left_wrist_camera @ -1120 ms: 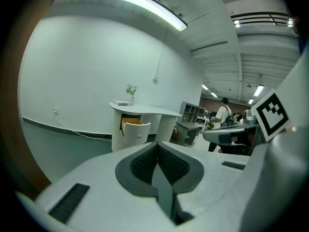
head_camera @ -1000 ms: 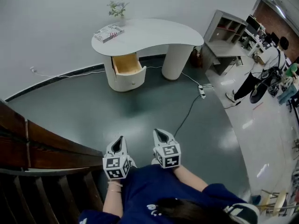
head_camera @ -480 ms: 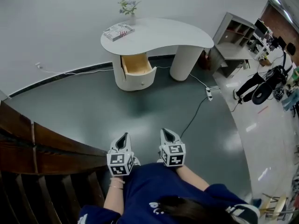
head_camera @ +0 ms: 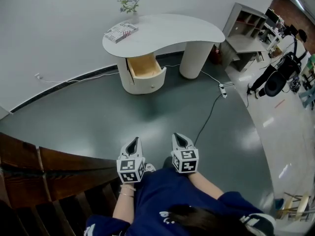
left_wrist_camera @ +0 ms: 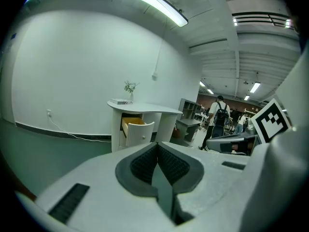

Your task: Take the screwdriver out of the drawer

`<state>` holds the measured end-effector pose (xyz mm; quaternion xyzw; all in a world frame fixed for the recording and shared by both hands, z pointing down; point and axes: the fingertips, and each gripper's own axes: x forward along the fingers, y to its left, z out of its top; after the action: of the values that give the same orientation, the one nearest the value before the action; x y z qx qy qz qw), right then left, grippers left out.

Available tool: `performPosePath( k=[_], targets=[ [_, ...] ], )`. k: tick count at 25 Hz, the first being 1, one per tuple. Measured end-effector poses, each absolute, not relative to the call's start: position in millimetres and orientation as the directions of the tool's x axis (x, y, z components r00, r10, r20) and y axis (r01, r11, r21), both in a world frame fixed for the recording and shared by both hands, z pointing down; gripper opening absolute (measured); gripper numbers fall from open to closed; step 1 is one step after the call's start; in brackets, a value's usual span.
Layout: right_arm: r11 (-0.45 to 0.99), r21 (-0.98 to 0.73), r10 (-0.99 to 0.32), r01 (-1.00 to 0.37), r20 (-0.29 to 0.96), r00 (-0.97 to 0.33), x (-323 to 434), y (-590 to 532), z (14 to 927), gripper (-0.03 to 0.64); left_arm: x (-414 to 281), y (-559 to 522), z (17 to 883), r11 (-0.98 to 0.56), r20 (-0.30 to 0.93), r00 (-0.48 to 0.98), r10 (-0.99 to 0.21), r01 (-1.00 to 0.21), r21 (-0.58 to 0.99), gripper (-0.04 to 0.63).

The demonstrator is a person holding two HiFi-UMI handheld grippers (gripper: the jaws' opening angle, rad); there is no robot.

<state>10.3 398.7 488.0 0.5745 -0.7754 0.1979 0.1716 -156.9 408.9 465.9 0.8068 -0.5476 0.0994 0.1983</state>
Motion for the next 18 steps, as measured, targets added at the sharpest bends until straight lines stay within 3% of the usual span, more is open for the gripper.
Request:
performPosePath(
  k=[18],
  targets=[
    [0.225, -0.127, -0.819, -0.966, 0.513, -0.258, 11, 306, 503, 0.008, -174, 342, 478, -0.233, 0.418, 0.302, -0.857, -0.95, 0.208, 0.005]
  ],
)
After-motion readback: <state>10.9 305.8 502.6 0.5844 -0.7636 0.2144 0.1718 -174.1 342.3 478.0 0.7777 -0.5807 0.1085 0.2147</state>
